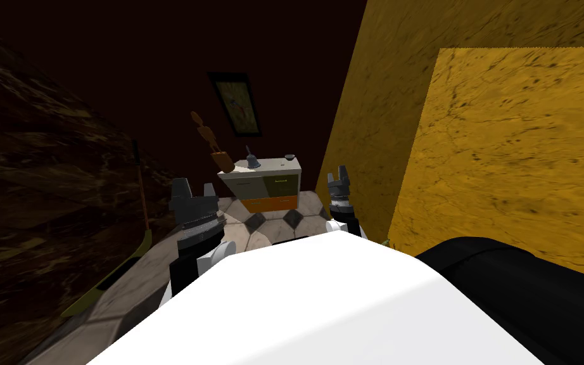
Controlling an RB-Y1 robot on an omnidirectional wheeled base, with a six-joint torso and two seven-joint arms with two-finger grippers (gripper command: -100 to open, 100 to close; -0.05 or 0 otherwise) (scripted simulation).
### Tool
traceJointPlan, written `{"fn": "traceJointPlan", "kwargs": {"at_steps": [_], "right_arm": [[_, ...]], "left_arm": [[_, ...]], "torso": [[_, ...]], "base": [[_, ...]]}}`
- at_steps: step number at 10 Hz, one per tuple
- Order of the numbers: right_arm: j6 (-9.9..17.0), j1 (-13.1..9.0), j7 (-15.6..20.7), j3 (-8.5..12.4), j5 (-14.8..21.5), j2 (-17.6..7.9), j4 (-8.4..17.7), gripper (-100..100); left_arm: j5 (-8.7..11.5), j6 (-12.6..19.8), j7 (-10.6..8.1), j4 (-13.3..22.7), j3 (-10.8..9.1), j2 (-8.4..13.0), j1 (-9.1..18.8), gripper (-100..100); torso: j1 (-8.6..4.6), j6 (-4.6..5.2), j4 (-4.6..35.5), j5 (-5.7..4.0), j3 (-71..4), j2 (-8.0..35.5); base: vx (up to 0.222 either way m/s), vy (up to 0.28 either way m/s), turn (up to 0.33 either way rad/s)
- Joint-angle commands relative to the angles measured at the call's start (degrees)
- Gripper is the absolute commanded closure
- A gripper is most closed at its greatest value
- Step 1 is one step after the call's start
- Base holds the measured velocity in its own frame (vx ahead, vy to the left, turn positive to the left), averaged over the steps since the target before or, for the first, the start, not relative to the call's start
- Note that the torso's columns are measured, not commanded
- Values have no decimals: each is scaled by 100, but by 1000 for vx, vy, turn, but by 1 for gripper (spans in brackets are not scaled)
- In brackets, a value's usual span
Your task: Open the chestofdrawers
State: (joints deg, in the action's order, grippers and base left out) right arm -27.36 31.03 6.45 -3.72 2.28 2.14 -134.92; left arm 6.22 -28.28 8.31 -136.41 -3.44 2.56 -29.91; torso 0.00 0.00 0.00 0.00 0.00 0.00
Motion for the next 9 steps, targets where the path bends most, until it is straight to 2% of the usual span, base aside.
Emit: {"fn": "traceJointPlan", "kwargs": {"at_steps": [1,9], "right_arm": [[0,0,0,0,0,0,0,0],[-1,0,0,0,0,0,-2,0]], "left_arm": [[0,0,0,0,0,0,0,0],[0,-1,0,-2,0,0,0,0]], "torso": [[0,0,235,0,-467,232],[0,0,3537,0,-7073,3539]], "base": [[0,0,0],[0,0,0]]}}
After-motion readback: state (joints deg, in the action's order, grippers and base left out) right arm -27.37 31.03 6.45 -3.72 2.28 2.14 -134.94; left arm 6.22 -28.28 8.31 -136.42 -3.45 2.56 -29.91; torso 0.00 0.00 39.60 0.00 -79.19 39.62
